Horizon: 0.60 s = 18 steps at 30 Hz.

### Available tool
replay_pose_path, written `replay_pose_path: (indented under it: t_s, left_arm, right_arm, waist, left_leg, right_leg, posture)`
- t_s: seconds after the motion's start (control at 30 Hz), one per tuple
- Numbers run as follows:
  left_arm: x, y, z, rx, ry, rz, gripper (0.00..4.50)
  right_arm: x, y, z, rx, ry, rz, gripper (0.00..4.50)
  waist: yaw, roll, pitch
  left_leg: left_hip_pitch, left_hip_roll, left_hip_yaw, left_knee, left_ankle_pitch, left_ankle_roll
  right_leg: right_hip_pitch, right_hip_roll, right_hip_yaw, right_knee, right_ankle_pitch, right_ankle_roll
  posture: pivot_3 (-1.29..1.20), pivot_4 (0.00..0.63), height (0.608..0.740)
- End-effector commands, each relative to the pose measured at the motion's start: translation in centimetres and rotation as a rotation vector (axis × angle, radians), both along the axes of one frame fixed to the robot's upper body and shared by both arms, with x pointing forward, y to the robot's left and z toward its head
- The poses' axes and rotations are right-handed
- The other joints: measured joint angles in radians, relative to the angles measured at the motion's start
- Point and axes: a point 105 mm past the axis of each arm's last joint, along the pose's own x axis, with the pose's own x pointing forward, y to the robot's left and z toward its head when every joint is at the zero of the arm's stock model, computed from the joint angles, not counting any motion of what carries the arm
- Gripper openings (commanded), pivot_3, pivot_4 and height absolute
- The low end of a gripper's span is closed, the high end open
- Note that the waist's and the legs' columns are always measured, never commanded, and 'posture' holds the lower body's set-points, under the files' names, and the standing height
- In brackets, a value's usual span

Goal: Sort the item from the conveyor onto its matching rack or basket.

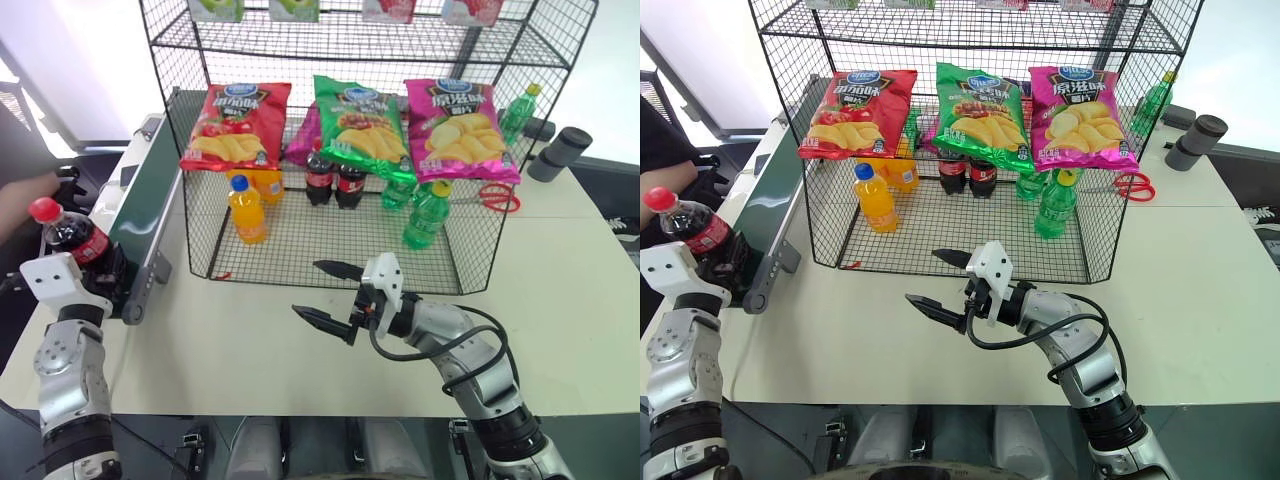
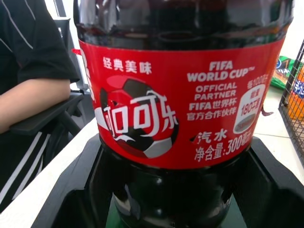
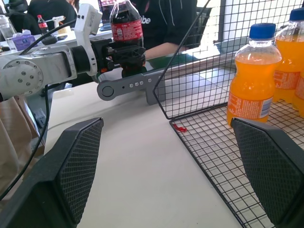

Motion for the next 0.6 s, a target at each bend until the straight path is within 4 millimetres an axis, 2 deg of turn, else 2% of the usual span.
replay_pose_path:
  t_s: [0.03,0.17,0.3,0.47,0.6]
  left_arm:
    - [0.0,-0.5,2.8,0.095,-0.062,-0.069,2.84]
    - [0.2,-2.3,6.4,0.164,-0.125,-0.240,2.84]
    - [0.0,-6.1,8.8,0.229,-0.101,-0.538,2.84]
    - [-1.3,-12.8,8.6,0.220,0.013,-0.937,2.84]
    - [-1.9,-18.1,6.4,0.257,0.095,-1.172,2.84]
  right_arm:
    - [-0.3,0.3,1.6,0.026,-0.057,0.014,4.50]
    - [0.1,-0.2,1.7,0.014,-0.072,-0.016,4.50]
    - [0.4,-0.9,2.2,0.026,-0.073,-0.039,4.50]
    - [-0.1,-1.4,3.5,0.055,-0.063,-0.002,4.50]
    - [0.0,-1.4,4.8,0.074,-0.065,0.000,4.50]
  waist:
    - [-0.001,0.000,0.000]
    - [-0.001,-0.001,0.000]
    - [-0.004,-0.001,0.000]
    - [-0.007,0.001,0.001]
    - [-0.007,0.001,0.001]
  left_leg:
    - [0.000,0.000,0.000,0.000,0.000,0.000]
    - [-0.002,0.000,0.000,0.000,0.000,0.000]
    - [-0.004,0.000,-0.001,-0.001,0.000,0.000]
    - [-0.005,-0.001,0.000,-0.002,0.000,-0.001]
    - [-0.005,-0.001,0.000,-0.003,0.000,0.000]
  right_leg:
    - [0.000,0.000,0.000,0.000,0.000,0.000]
    - [-0.002,0.000,0.000,0.000,-0.001,-0.003]
    - [-0.003,-0.001,0.000,-0.002,-0.002,-0.003]
    - [-0.004,-0.001,0.000,-0.004,-0.002,-0.003]
    - [-0.004,-0.001,0.000,-0.003,-0.002,-0.003]
  posture:
    - [0.00,0.150,0.740]
    - [0.00,0.150,0.740]
    - [0.00,0.150,0.740]
    - [0.00,0.150,0.740]
    - [0.00,0.150,0.740]
